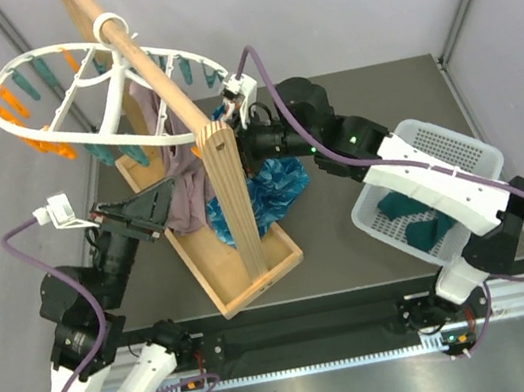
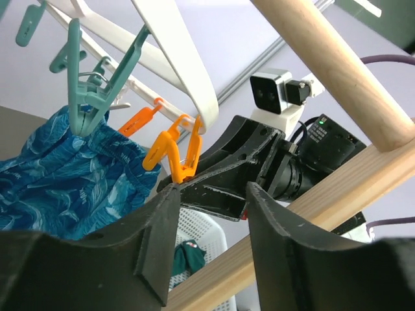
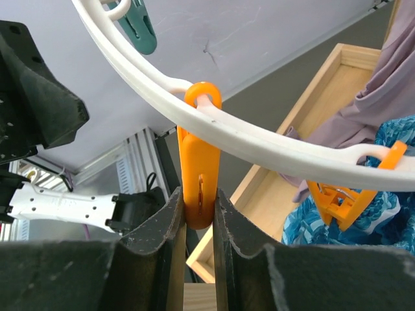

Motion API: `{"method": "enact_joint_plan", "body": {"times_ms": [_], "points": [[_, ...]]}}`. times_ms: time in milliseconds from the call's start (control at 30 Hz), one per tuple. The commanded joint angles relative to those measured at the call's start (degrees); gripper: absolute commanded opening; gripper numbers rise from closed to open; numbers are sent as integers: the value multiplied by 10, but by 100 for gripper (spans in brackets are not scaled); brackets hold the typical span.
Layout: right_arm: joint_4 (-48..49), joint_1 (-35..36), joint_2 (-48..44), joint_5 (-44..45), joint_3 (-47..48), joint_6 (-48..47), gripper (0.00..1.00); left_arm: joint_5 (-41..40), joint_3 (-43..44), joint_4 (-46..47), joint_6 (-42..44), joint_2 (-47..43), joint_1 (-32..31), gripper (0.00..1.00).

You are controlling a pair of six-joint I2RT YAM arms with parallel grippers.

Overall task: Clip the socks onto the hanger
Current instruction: Open the clamp at the hanger.

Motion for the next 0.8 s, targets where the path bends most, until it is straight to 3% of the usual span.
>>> {"method": "enact_joint_plan", "body": {"times_ms": [0,167,433,767], "points": [[-16,13,17,-11,53,-12,0,-33,7,13,-2,-1,0,52],[-47,16,47,-2,107,-18,0,-24,95,-87,-12,84,0,56],[-54,17,62,6,134,-11,0,-34,141,-115,4,146,-1,68],[-59,17,67,16,139,-13,0,-30,155,-117,-8,176,-1,68]]}}
